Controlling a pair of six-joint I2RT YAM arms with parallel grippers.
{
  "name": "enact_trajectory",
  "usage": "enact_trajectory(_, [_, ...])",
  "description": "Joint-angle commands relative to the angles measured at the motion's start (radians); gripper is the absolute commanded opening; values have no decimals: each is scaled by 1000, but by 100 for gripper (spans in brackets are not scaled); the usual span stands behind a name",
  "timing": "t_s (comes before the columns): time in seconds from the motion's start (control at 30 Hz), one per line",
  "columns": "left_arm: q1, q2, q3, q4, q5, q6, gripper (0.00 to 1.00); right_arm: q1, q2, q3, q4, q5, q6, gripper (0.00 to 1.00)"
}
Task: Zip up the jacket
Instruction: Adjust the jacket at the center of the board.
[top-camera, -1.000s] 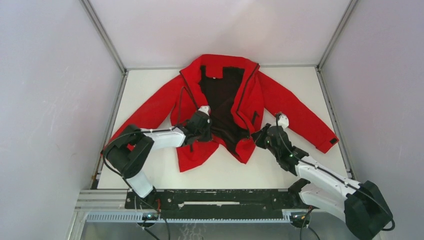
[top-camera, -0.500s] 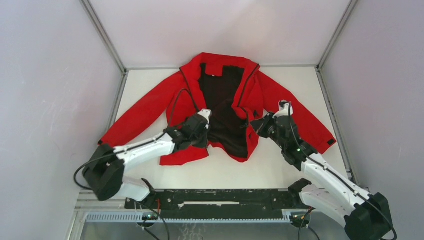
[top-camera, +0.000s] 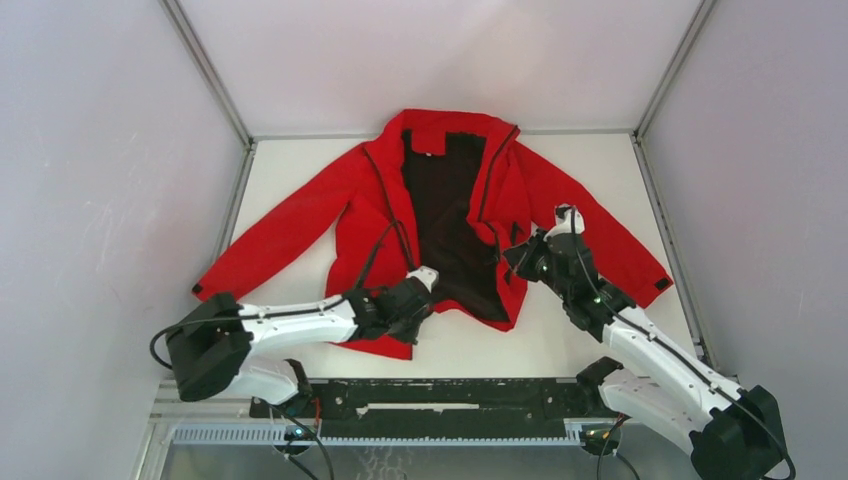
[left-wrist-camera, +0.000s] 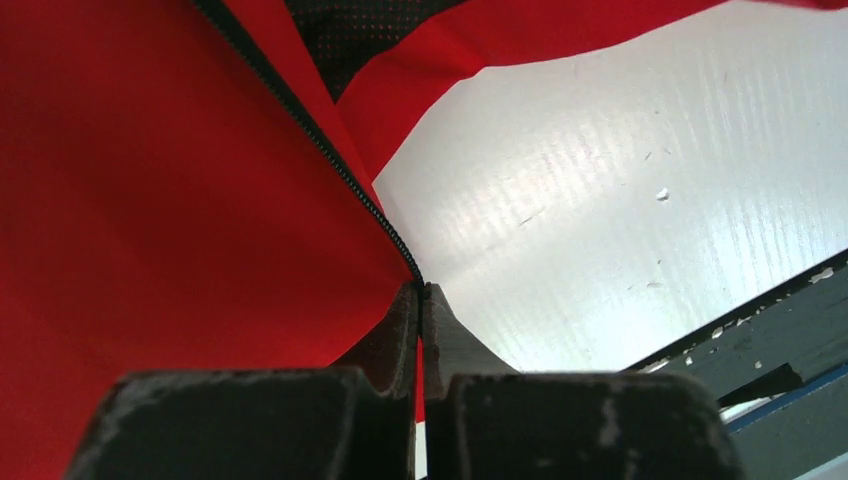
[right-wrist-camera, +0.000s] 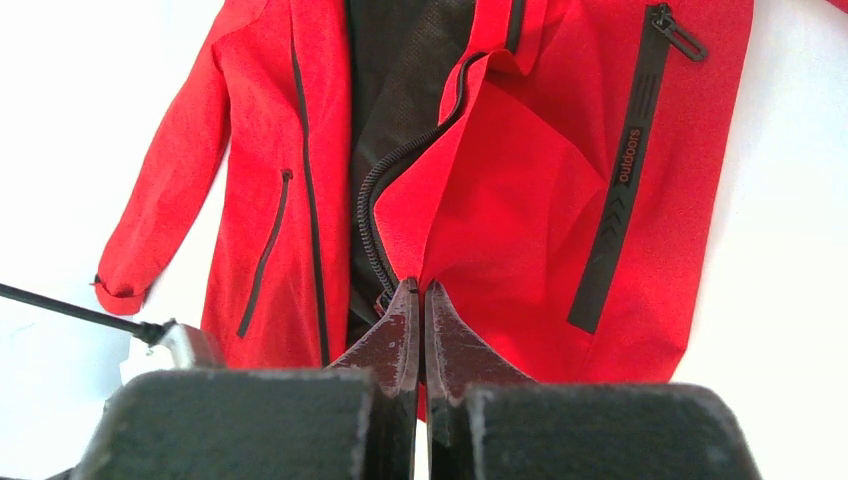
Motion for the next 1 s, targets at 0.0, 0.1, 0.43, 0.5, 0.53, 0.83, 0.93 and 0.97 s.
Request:
enact_trajectory(0.0, [-60,78,9,90,22,-77,0,16,10,40,18,30,-18,0])
enact_trajectory(0.1, [-105,130,55,107,23,-85,0,20,14,40,17,36,-19,0])
enact_trajectory(0.43, [-126,137,47,170,28,-97,26,22,-12,37,-10,59,-32,0])
enact_trajectory(0.5, [-126,76,39,155,-5,-103,40,23,-12,35,-6,53,-31,0])
enact_trajectory(0.53, [-126,45,38,139,-21,-105,44,23,-12,35,-5,49,-31,0])
enact_trajectory(0.83, [-127,-243,35,6,-52,-131,64,27,-29,35,-20,53,-29,0])
enact_trajectory(0.93, [-127,-318,5,-45,-96,-181,68,29,-30,30,-17,54,-27,0])
enact_trajectory(0.97, [-128,-337,-5,-71,-123,-201,69,30,-29,29,-16,54,-26,0])
